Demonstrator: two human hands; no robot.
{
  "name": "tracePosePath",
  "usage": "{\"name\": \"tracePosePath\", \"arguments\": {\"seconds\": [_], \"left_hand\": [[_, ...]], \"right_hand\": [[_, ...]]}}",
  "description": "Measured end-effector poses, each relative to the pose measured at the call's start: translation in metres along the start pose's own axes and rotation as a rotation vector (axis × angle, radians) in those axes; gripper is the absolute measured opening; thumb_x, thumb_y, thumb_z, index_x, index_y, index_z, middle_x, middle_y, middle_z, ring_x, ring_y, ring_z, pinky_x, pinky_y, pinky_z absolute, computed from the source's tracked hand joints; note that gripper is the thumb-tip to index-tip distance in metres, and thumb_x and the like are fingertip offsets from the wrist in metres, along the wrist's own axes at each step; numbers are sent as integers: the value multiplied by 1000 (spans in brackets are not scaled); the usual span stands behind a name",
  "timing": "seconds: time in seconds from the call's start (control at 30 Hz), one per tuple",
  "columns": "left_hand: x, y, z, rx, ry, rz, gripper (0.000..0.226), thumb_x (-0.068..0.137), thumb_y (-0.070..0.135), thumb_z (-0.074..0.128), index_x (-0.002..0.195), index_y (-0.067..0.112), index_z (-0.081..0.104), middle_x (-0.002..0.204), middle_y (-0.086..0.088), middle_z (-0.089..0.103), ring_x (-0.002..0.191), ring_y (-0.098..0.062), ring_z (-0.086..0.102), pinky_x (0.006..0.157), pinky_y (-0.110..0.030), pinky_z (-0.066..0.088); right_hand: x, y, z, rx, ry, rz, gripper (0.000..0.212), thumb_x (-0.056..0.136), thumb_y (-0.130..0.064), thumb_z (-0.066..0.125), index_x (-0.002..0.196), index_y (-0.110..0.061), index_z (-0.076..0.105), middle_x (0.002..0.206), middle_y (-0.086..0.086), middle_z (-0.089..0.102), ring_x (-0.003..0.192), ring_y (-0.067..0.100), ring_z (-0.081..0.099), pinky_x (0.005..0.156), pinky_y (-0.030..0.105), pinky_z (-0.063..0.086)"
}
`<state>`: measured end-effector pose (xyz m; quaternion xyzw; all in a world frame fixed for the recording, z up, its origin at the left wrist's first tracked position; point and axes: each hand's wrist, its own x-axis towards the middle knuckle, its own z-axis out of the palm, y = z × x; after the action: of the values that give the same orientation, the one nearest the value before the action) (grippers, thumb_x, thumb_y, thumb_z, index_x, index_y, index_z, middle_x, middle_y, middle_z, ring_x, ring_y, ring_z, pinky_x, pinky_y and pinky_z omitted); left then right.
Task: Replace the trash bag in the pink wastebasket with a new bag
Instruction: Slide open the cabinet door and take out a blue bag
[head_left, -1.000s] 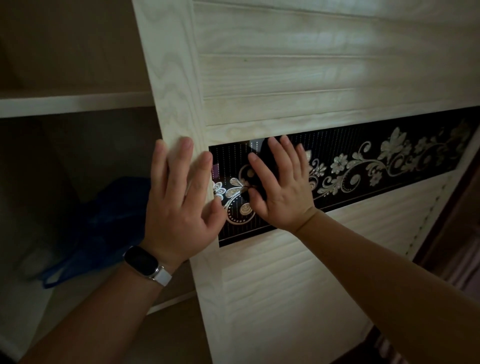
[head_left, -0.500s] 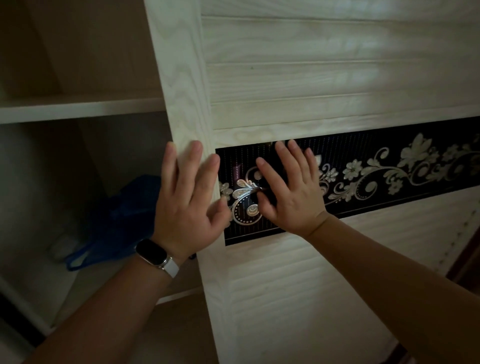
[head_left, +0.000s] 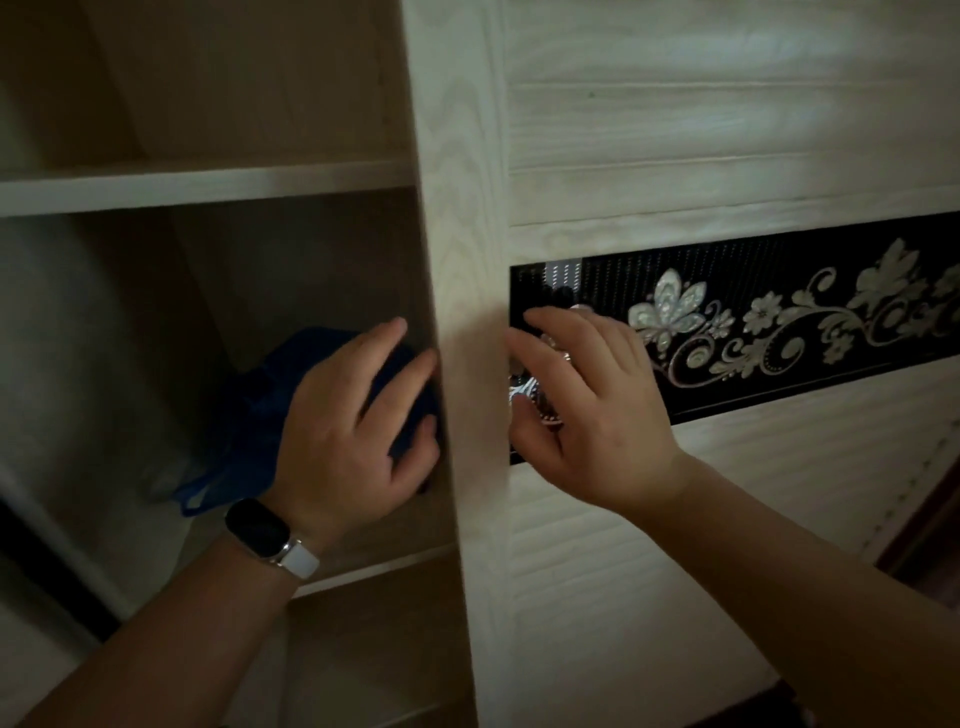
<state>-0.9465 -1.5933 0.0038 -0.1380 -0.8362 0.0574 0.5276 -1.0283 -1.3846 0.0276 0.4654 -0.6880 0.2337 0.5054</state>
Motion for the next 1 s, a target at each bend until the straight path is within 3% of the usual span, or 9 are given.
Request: {"name": "tracePosePath", "arguments": {"seconds": [0.13, 0.47, 0.57, 0.63, 0.73, 0.8, 0.93, 1.0], "left_hand": [[-41, -50, -14, -6, -167, -96, 39, 91, 24, 58, 121, 0, 63, 120, -24, 62, 105, -38, 58, 80, -47, 48], [-139, -141, -15, 126, -630, -391, 50, 84, 41, 47, 121, 10, 61, 120, -17, 60, 104, -39, 58, 78, -45, 51], [-158, -153, -14, 175, -710, -456, 48, 79, 36, 60, 121, 13, 58, 117, -17, 59, 100, -39, 58, 76, -43, 49], [-170, -156, -8, 182, -754, -506, 51, 78, 32, 69, 123, 12, 55, 121, -20, 55, 103, -42, 56, 78, -45, 48], [-185, -157, -1, 147, -761, -594, 61, 79, 31, 70, 132, 14, 46, 137, -22, 45, 113, -42, 51, 86, -47, 48], [-191, -157, 3, 86, -712, -673, 65, 83, 31, 67, 139, 15, 39, 140, -20, 43, 117, -39, 49, 89, -45, 47], [-194, -151, 8, -18, -581, -864, 64, 87, 33, 63, 142, 13, 37, 125, -15, 59, 104, -33, 59, 78, -39, 52], [-198, -147, 11, -1, -587, -949, 55, 90, 32, 62, 138, 11, 44, 117, -16, 64, 97, -34, 62, 70, -34, 45]], "right_hand": [[6, -48, 5, 140, -136, -54, 30, 87, -16, 58, 111, -1, 67, 106, 16, 66, 94, 31, 62, 80, 41, 48], [-15, -121, 88, 244, -579, 191, 43, 90, -34, 48, 124, -9, 58, 120, 11, 59, 99, 27, 59, 78, 39, 55], [-26, -125, 124, 232, -746, 297, 60, 86, -46, 33, 130, -10, 52, 130, 12, 53, 107, 29, 57, 86, 42, 53], [-36, -124, 149, 195, -799, 334, 61, 85, -48, 29, 125, -9, 54, 125, 13, 53, 103, 28, 56, 85, 42, 52], [-52, -120, 185, 137, -856, 411, 64, 85, -51, 24, 120, -9, 56, 121, 12, 52, 100, 27, 53, 81, 34, 49], [-62, -116, 203, 118, -876, 488, 55, 90, -47, 31, 120, -8, 55, 123, 14, 50, 102, 28, 52, 79, 33, 46], [-77, -108, 230, 48, -922, 639, 41, 94, -36, 49, 127, -12, 47, 128, 14, 45, 100, 27, 52, 75, 34, 47], [-83, -107, 238, 10, -918, 696, 40, 93, -34, 50, 126, -12, 44, 126, 16, 47, 98, 27, 53, 76, 36, 48]]}}
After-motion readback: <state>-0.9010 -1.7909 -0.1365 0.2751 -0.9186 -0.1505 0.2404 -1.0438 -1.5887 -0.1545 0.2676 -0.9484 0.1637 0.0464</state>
